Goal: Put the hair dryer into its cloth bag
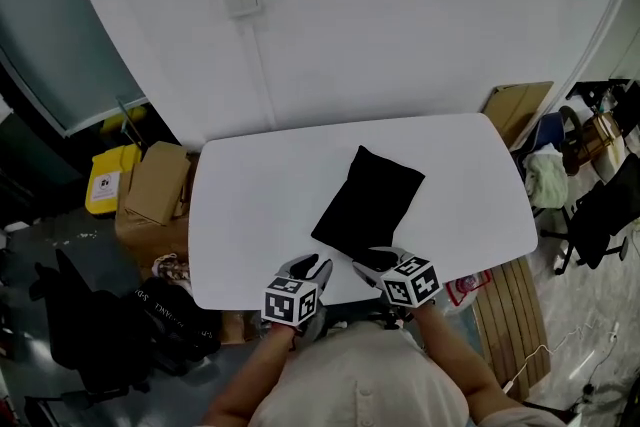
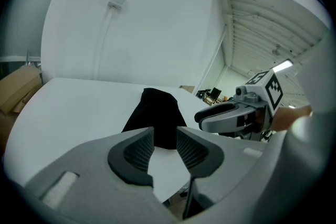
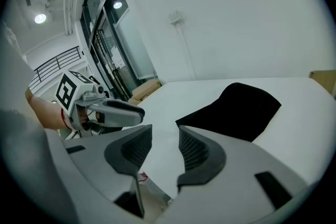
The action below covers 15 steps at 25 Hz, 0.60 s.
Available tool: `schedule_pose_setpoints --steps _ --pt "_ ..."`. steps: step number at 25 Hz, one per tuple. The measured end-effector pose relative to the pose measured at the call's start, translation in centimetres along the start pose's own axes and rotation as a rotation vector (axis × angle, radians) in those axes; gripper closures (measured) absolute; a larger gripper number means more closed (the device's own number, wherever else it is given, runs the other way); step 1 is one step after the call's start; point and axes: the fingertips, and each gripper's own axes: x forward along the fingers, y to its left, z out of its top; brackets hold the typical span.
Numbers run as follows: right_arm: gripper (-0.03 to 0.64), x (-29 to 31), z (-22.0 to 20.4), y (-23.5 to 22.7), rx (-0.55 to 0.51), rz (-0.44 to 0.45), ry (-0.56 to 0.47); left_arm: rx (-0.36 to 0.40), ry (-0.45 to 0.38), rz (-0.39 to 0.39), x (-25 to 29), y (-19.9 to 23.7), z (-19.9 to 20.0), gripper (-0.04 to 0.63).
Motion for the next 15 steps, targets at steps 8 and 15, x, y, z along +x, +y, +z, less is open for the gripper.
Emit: schedule_pose_setpoints --steps 8,15 --pt "0.542 -4.0 2.2 1.4 0.032 -0.029 -0.153 0.071 -0.083 -0.098 -2.4 -3.1 2.7 0.46" --pt "0.589 -7.1 3.5 3.3 0.08 -0.005 -0.292 0.108 -0.212 -0.219 -5.3 -5.8 5.3 0.464"
